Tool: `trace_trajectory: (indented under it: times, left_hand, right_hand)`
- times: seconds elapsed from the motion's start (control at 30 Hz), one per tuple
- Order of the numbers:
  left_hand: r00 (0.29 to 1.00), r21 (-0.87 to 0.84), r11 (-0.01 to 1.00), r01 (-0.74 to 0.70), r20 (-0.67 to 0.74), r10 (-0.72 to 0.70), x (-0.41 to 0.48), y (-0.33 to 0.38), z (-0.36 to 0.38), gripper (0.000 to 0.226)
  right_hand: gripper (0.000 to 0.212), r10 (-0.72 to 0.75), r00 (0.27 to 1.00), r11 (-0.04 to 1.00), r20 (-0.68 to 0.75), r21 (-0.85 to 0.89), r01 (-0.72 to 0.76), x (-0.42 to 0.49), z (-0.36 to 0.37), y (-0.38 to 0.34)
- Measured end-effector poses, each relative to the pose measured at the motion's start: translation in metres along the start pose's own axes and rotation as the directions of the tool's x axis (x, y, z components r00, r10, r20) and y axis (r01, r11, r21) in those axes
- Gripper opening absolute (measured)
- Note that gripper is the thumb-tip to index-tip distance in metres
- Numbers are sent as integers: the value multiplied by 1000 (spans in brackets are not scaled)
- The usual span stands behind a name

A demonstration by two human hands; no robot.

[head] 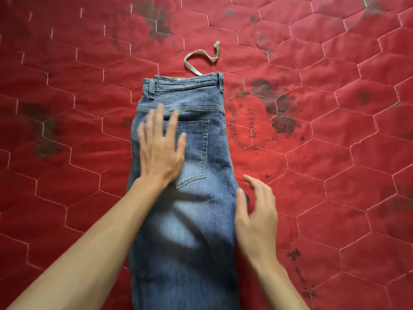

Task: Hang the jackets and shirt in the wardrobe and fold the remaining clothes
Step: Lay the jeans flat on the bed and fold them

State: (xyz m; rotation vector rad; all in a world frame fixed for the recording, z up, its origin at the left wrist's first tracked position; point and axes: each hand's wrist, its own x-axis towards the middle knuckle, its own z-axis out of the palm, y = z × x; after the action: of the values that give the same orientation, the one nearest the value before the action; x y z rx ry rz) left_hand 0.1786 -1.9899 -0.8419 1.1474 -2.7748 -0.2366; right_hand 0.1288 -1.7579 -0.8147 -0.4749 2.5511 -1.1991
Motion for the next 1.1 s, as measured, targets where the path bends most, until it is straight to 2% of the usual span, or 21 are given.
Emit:
trace_trajectory:
  times: [0.07,0.17,0.27,0.33,0.37,0.43,0.57,0.63,0.73,0.8,0.87,0.9,0.97,1.03,1.1]
  left_hand:
    - [984,65,994,-82,164,71,3,5,14,61]
    - [965,161,985,-66,263,22,7,5,28,64]
    - [954,171,985,-35,299,-18,25,8,28,65]
    - [947,152,988,-15,319,-35,47,10,27,64]
    - [946,143,990,-6,322,-41,58,10,28,64]
    - [945,144,990,8,322,-54,66,6,29,65]
    - [971,115,993,31,231,-57,62,3,41,65]
    - [971,89,996,31,234,-52,65,6,43,68]
    - [964,72,997,16,264,-35,65,6,45,77]
    - [963,82,997,4,270,-26,63,3,45,81]
    - [967,88,996,5,255,-28,65,1,43,81]
    - [968,89,996,10,249,-32,65,0,42,79]
    - [971,84,996,29,236,-48,62,5,40,74]
    - [983,77,995,57,171,-69,48,13,41,69]
    - [991,50,995,81,99,-86,15,21,42,65]
  right_hand:
    - [34,10,993,985,121,-171,11,12,14,5]
    - [26,74,978,956,195,-294,-13,30,27,11]
    - [12,-15,996,982,85,-185,31,52,30,17]
    - [11,-24,999,993,-45,-120,18,72,33,12]
    - [13,-10,998,993,-60,-115,3,81,37,10]
    - [16,-14,999,979,-31,-202,8,94,47,10]
    - [18,-218,976,926,8,-313,209,109,50,20]
    - [22,-277,961,891,-13,-378,252,116,50,27]
    - [53,-329,942,829,-60,-497,258,113,54,16]
    - [66,-494,868,734,45,-513,445,96,59,-1]
    - [64,-599,757,636,262,-418,648,66,66,-6]
    - [63,-577,729,610,369,-399,685,49,70,0]
    - [65,-460,741,609,488,-433,664,21,70,24]
    - [67,-393,761,620,516,-463,634,5,62,41]
    - [66,-400,736,588,546,-463,663,-6,52,47]
